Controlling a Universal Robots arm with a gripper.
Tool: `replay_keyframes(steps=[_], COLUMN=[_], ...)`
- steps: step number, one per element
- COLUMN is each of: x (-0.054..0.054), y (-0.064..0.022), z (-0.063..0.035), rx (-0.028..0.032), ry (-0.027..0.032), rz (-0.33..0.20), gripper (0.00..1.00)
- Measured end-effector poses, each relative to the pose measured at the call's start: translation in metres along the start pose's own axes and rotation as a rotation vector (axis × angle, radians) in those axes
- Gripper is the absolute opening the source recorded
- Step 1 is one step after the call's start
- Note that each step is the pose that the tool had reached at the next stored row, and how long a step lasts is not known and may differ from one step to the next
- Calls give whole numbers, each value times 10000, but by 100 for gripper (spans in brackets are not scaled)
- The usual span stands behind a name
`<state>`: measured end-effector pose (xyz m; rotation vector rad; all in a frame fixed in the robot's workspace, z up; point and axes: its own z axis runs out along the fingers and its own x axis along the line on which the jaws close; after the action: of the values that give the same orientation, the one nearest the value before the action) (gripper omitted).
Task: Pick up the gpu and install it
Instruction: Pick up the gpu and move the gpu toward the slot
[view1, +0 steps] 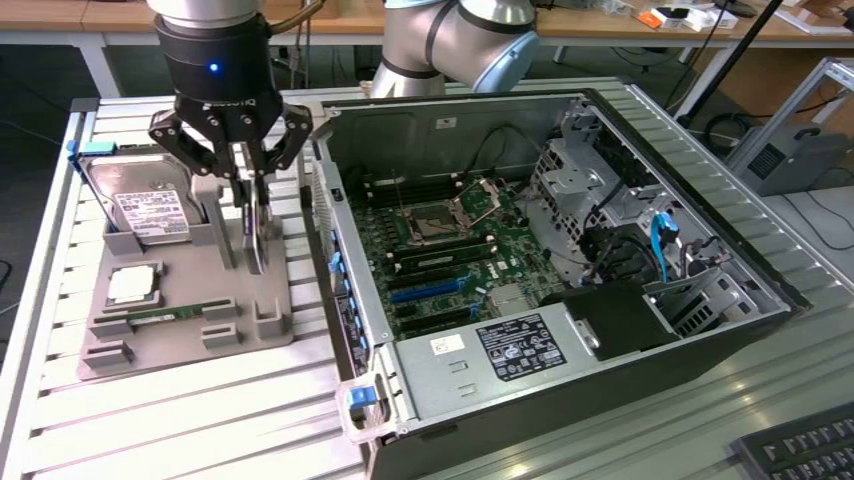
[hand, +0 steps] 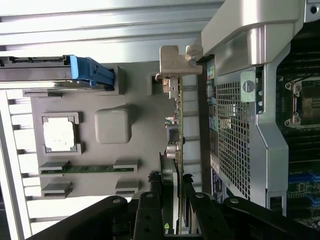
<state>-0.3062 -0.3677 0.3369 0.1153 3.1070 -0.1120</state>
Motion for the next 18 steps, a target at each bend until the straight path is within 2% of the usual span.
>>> replay_keyframes(steps=[4, 18], x=[-4, -7], y=[-8, -14], z=[-112, -199], rx=[0, -1], ry=[0, -1], rz=[0, 0], gripper=[27, 27])
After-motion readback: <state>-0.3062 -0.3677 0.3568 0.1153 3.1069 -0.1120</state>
